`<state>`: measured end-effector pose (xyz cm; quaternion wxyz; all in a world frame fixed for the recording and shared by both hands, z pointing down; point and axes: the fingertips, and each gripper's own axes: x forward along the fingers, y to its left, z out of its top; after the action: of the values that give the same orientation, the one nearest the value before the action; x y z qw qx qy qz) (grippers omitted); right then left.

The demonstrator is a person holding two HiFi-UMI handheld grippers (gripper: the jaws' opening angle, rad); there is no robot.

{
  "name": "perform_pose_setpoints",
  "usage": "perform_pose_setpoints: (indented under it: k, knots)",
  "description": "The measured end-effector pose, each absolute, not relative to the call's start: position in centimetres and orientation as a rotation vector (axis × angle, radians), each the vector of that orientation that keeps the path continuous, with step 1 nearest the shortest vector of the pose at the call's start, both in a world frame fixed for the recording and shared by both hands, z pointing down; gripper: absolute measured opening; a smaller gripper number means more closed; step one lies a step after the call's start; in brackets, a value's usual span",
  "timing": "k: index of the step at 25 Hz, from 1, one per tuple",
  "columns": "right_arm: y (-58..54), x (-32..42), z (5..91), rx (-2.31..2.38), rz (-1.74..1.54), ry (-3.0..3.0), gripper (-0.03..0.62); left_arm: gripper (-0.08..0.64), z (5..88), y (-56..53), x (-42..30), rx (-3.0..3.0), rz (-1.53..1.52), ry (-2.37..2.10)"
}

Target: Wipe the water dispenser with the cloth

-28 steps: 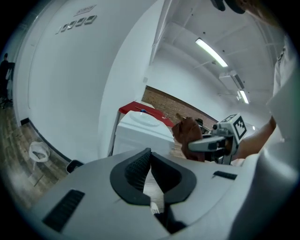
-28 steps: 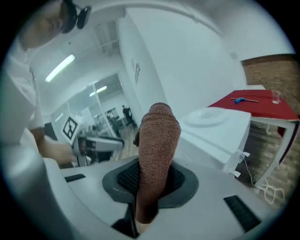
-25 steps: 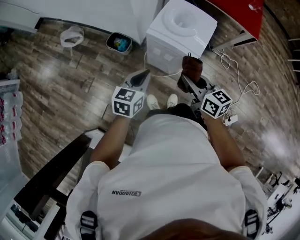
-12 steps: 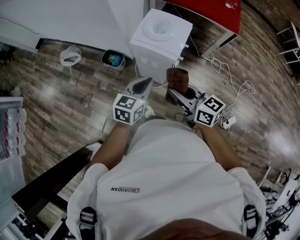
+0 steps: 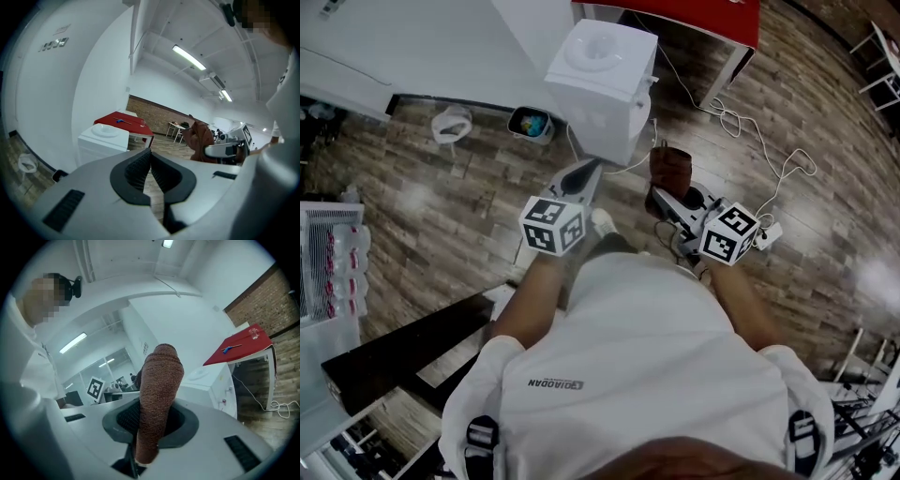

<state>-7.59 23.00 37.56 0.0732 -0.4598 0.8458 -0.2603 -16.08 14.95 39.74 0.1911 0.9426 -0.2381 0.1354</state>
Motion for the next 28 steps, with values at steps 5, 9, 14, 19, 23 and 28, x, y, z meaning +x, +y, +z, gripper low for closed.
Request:
perform_pose_setpoints:
  k: [5, 9, 14, 19, 23, 28]
  knots:
    - [26.3, -6.9, 40.1, -1.454, -0.906, 2.505, 0.072, 0.0, 39.5, 19.0, -18.0, 2.662, 0.391, -0.75]
    - [27.0, -7.4, 40.3, -1.517, -0.837, 2.585, 0.072, 0.0, 40.2, 21.2, -19.6, 2.638, 0.421, -0.794]
    - [27.4, -7.4, 39.4, -1.562, -0.779, 2.587, 0.072, 0.0, 40.2, 21.8, -21.0, 2.597, 0.434, -0.841]
    - [27.8, -8.4, 39.1, -1.581, -0.776, 2.574, 0.071, 0.0, 38.9, 22.6, -21.4, 2.602, 0.395, -0.828]
    - [28.1, -9.7, 39.4, -1.539, -0.806, 2.564, 0.071, 0.0, 38.9, 23.5, -22.3, 2.624, 0.412, -0.836]
    - [28.7, -10.0, 39.8, -1.556, -0.821, 2.547, 0.071, 0.0, 39.9, 24.2, -23.1, 2.608, 0.454, -0.824]
